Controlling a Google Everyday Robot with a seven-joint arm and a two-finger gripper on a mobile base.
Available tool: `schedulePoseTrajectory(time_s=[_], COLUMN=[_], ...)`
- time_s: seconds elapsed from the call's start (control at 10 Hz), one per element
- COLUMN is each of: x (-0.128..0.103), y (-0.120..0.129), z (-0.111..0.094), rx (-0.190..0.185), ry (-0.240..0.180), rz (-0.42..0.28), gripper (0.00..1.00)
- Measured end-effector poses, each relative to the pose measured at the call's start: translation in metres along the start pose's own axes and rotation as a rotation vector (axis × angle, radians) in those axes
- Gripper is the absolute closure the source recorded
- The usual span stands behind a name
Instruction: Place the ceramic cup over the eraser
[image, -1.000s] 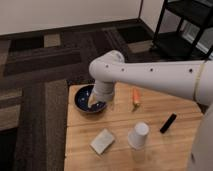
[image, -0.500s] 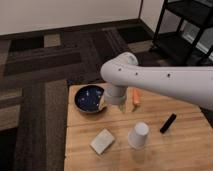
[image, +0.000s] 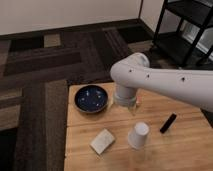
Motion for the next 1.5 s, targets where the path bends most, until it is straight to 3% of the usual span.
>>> schedulePoseTrajectory(time_s=[0.6,1.5], x=[0.022,0.022], y=[-0.046,-0.045], z=[0.000,-0.001], rx=[0.026,0.025], ry=[-0.012,-0.012], rz=[0.083,0.081], gripper=[0.35,0.35])
